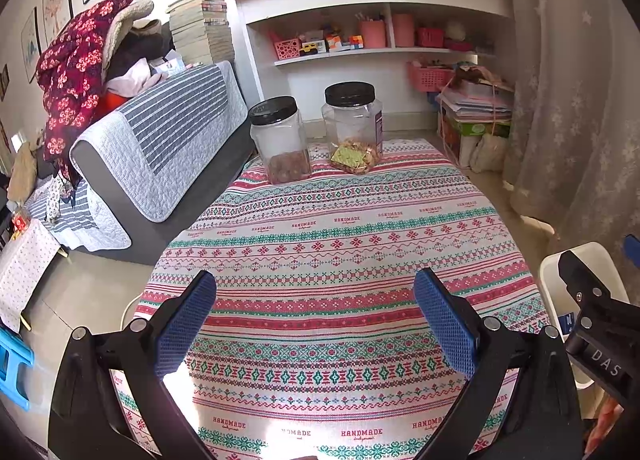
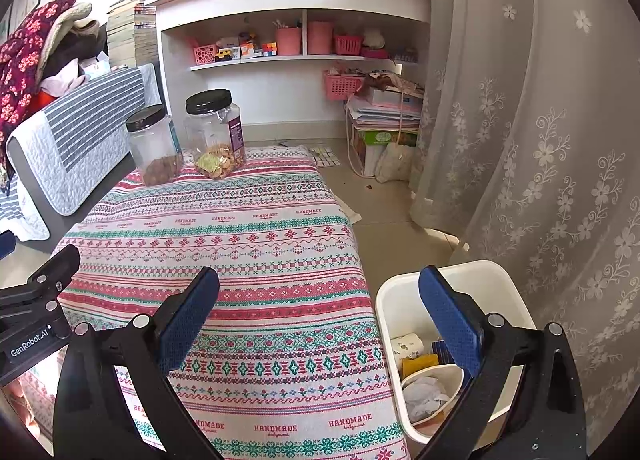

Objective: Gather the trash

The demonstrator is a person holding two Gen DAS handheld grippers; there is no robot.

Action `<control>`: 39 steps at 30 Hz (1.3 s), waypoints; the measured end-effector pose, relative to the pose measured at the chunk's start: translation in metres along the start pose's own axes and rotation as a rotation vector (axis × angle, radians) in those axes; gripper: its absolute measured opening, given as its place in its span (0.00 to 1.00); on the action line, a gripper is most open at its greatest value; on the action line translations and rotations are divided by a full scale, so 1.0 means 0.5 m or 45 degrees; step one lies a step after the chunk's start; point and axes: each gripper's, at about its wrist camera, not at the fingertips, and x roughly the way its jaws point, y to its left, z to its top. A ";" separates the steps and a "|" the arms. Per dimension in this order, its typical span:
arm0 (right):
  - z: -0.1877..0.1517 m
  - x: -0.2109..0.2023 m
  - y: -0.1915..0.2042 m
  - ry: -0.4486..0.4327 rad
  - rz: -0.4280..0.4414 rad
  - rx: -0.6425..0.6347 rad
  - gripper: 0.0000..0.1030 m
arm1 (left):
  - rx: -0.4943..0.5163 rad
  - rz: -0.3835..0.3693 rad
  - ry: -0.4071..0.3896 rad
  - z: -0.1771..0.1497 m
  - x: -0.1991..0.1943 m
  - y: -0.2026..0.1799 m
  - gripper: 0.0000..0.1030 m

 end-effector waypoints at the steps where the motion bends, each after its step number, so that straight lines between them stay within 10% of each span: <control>1: 0.000 0.001 -0.001 0.003 0.000 0.002 0.93 | 0.002 -0.001 -0.002 0.000 -0.001 0.000 0.94; 39: -0.003 0.006 -0.003 0.017 0.022 -0.001 0.93 | 0.054 -0.032 -0.034 -0.003 -0.006 -0.019 0.93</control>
